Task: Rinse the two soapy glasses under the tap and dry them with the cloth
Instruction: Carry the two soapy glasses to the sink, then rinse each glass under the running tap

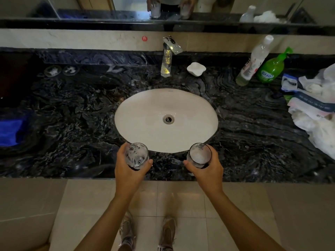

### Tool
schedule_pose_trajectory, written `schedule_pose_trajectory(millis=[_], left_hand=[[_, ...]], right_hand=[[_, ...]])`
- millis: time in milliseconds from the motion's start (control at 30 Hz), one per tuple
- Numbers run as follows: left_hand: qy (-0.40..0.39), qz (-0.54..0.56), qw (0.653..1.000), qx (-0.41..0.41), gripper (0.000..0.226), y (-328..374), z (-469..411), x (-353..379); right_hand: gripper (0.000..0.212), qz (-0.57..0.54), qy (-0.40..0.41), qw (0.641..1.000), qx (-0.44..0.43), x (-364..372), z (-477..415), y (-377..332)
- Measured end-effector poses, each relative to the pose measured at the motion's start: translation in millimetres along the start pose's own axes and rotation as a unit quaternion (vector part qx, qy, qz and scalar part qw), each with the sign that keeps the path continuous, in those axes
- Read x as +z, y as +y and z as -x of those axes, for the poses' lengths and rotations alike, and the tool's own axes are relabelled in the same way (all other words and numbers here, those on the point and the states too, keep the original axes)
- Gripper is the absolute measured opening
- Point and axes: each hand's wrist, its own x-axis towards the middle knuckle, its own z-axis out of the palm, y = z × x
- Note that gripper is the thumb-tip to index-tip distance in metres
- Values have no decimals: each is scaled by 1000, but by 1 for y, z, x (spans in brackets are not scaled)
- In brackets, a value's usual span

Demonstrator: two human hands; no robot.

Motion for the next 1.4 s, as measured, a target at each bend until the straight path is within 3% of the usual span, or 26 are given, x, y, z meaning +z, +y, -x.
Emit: schedule_pose_trajectory(millis=[200, 367, 633, 1067, 1400], left_hand=[[-16, -39, 999, 29, 82, 26, -8, -10], [-48, -87, 991, 94, 61, 55, -40, -16], [-150, -202, 959, 132, 80, 95, -129, -2], [-227, -473, 842, 122, 85, 56, -316, 63], [-231, -484, 832, 141, 81, 28, -395, 118]], right_hand=[[89, -16, -14, 1000, -7, -9, -2, -10], [59, -29, -8, 999, -22, -14, -34, -44], [41, -35, -33, 998, -41, 4, -118, -123], [41, -74, -31, 997, 15, 82, -247, -198], [26, -172, 11, 979, 111, 120, -318, -203]])
